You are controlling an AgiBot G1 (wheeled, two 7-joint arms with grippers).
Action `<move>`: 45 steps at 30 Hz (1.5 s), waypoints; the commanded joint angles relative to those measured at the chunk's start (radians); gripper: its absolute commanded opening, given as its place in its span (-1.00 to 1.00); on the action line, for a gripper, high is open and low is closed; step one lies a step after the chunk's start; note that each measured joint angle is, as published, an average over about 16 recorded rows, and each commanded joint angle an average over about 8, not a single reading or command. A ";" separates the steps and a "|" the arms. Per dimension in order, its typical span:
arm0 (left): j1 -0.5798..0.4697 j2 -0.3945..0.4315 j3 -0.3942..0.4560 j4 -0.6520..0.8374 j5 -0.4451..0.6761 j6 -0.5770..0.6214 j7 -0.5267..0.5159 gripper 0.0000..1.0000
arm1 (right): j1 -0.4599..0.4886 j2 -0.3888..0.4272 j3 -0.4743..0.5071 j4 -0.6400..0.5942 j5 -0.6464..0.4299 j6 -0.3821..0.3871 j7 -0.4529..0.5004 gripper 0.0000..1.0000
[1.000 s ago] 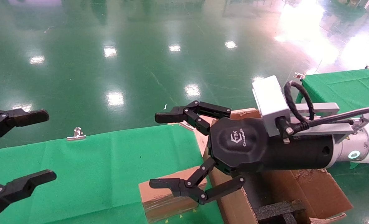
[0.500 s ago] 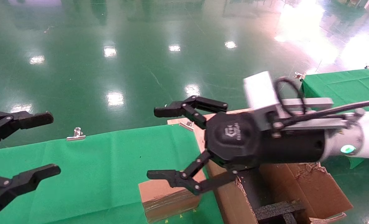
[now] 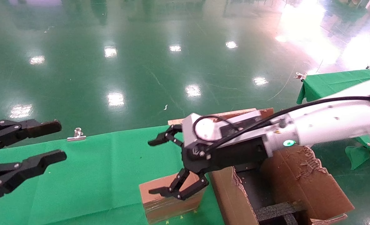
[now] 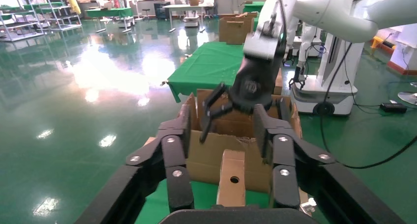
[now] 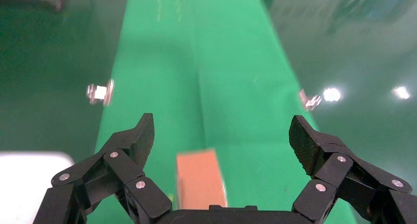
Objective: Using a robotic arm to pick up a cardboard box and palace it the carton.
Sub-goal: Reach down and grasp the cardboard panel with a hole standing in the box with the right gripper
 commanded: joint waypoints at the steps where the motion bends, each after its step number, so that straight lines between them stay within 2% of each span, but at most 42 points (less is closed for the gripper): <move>1: 0.000 0.000 0.000 0.000 0.000 0.000 0.000 -1.00 | 0.029 -0.023 -0.028 -0.025 -0.052 -0.015 -0.007 1.00; 16: 0.000 0.000 0.000 0.000 0.000 0.000 0.000 -1.00 | 0.152 -0.131 -0.227 -0.133 -0.260 -0.040 -0.089 1.00; 28: 0.000 0.000 0.000 0.000 0.000 0.000 0.000 -1.00 | 0.216 -0.176 -0.328 -0.121 -0.376 -0.018 -0.149 1.00; 29: 0.000 0.000 0.000 0.000 0.000 0.000 0.000 -0.90 | 0.218 -0.179 -0.333 -0.118 -0.383 -0.015 -0.153 1.00; 30: 0.000 0.000 0.000 0.000 0.000 0.000 0.000 -0.65 | 0.220 -0.181 -0.337 -0.115 -0.390 -0.013 -0.157 1.00; 31: 0.000 0.000 0.000 0.000 0.000 0.000 0.000 -0.40 | 0.222 -0.183 -0.340 -0.113 -0.396 -0.010 -0.160 0.95; 33: 0.000 0.000 0.000 0.000 0.000 0.000 0.000 0.10 | 0.223 -0.186 -0.344 -0.109 -0.404 -0.005 -0.163 0.65; 36: 0.000 0.000 0.000 0.000 0.000 0.000 0.000 0.85 | 0.227 -0.190 -0.349 -0.107 -0.411 0.001 -0.165 -0.09; 37: 0.000 0.000 0.000 0.000 0.000 0.000 0.000 1.00 | 0.227 -0.190 -0.349 -0.108 -0.412 0.003 -0.165 -0.34; 39: 0.000 0.000 0.000 0.000 0.000 0.000 0.000 1.00 | 0.228 -0.191 -0.350 -0.108 -0.413 0.004 -0.165 -0.79; 40: 0.000 0.000 0.000 0.000 0.000 0.000 0.000 1.00 | 0.229 -0.192 -0.351 -0.108 -0.414 0.005 -0.165 -0.91; 41: 0.000 0.000 0.000 0.000 0.000 0.000 0.000 1.00 | 0.229 -0.192 -0.351 -0.109 -0.414 0.005 -0.165 -0.99; 45: 0.000 0.000 0.000 0.000 0.000 0.000 0.000 1.00 | 0.227 -0.191 -0.349 -0.109 -0.411 0.005 -0.164 -1.00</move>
